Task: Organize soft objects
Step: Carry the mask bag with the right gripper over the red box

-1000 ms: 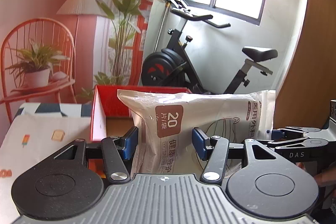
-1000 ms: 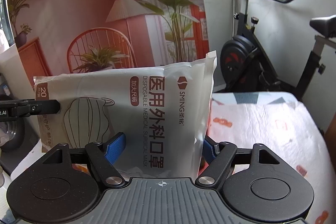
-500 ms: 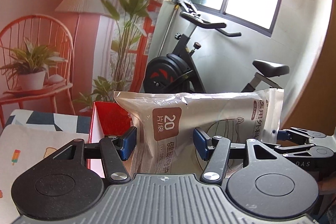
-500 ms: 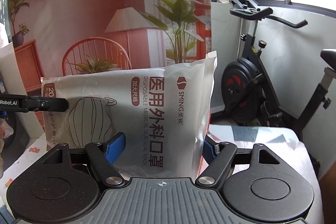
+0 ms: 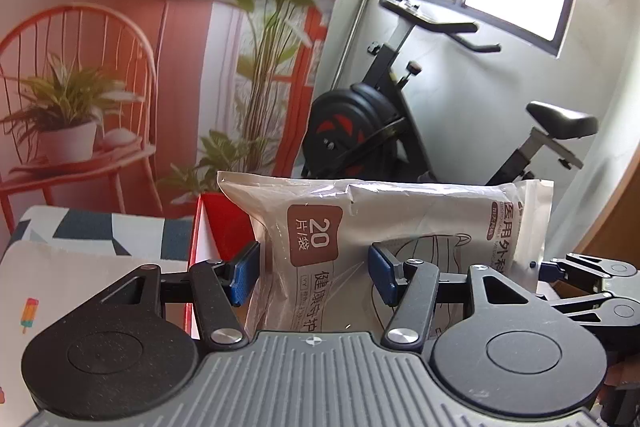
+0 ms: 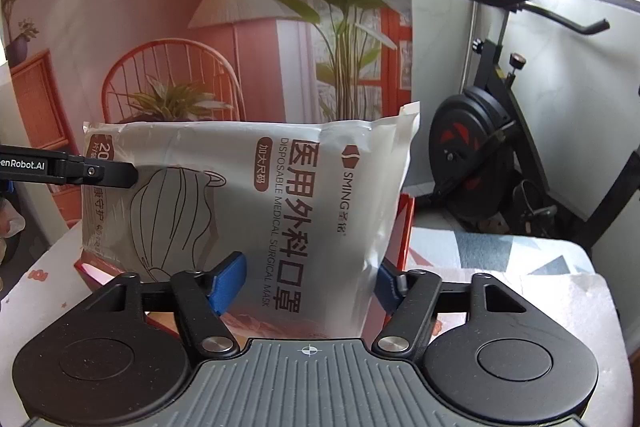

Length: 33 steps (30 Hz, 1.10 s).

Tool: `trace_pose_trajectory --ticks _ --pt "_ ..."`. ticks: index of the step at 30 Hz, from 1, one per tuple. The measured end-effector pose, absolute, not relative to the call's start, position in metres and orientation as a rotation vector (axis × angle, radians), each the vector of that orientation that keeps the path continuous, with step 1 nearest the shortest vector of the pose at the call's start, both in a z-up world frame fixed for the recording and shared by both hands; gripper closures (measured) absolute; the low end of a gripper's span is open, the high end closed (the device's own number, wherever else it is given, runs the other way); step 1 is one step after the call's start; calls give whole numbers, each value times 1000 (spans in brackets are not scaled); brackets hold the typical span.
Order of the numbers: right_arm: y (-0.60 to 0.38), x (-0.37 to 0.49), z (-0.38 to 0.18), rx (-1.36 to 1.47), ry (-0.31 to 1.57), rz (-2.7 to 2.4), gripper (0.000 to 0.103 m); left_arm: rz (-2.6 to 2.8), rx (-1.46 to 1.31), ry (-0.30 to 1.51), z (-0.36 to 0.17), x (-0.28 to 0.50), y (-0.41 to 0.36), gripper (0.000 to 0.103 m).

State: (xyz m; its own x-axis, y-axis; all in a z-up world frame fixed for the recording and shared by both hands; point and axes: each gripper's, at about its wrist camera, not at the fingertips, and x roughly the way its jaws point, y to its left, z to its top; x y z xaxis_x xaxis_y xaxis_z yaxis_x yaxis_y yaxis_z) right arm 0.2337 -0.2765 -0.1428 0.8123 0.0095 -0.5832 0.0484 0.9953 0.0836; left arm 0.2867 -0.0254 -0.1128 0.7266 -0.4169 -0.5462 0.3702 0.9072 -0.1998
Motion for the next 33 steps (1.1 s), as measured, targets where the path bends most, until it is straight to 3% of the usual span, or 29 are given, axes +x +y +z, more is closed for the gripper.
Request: trace_pose_trajectory --ticks 6,12,24,28,30,33 --pt "-292 241 -161 131 661 -35 62 -443 -41 690 -128 309 -32 41" --pt "-295 249 -179 109 745 -7 73 -422 -3 763 -150 325 -34 37" --pt "-289 290 -195 106 908 -26 84 -367 21 758 -154 338 -23 30" --pt "-279 306 -198 23 993 -22 85 -395 9 754 -156 337 -26 35" --pt "-268 316 -202 -44 1054 -9 86 -408 7 770 -159 340 -28 46" --pt "-254 332 -210 -129 1125 -5 86 -404 -4 792 -164 343 -30 51"
